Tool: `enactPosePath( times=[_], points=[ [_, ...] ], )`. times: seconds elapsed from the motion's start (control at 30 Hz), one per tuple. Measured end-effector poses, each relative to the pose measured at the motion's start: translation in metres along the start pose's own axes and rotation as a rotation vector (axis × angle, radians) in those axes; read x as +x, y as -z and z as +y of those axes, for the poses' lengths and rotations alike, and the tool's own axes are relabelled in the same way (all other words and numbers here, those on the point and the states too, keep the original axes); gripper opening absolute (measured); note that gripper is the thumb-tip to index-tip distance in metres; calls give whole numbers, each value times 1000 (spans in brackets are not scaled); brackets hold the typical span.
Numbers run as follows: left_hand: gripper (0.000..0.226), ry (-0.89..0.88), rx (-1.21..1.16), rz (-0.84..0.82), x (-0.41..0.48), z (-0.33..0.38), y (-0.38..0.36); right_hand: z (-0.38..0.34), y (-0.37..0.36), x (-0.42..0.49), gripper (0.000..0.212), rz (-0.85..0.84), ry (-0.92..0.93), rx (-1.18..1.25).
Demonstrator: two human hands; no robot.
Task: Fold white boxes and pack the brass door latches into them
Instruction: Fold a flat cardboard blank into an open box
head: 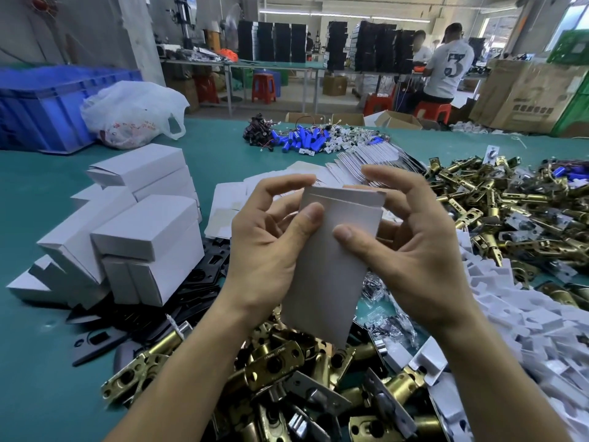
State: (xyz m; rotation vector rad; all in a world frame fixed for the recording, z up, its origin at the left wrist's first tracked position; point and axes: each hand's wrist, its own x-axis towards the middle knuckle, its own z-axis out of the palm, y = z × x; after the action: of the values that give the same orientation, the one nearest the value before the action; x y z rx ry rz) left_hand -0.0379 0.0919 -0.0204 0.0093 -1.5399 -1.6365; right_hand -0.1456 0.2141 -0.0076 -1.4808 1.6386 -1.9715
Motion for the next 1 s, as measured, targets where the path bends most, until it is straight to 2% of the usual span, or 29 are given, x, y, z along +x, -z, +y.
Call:
enactPosePath(
  times=[0.2, 0.53, 0.63, 0.73, 0.87, 1.0],
  points=[
    [27, 5, -10, 5, 0, -1, 1, 2, -3, -2, 36, 116, 53, 50],
    [34, 23, -42, 2, -2, -3, 0, -1, 2, -2, 26, 125, 64, -16],
    [29, 34, -37, -2, 0, -2, 2, -3, 4, 0, 17, 106, 36, -14],
    [26, 61, -24, 3, 1, -2, 4, -7, 15, 3, 24, 63, 1, 27],
    [29, 87, -27, -13, 1, -3, 6, -9, 30, 4, 21, 34, 73, -131],
    [36, 93, -2, -14, 0, -4, 4, -11, 33, 4, 29, 26, 179, -266]
  ],
)
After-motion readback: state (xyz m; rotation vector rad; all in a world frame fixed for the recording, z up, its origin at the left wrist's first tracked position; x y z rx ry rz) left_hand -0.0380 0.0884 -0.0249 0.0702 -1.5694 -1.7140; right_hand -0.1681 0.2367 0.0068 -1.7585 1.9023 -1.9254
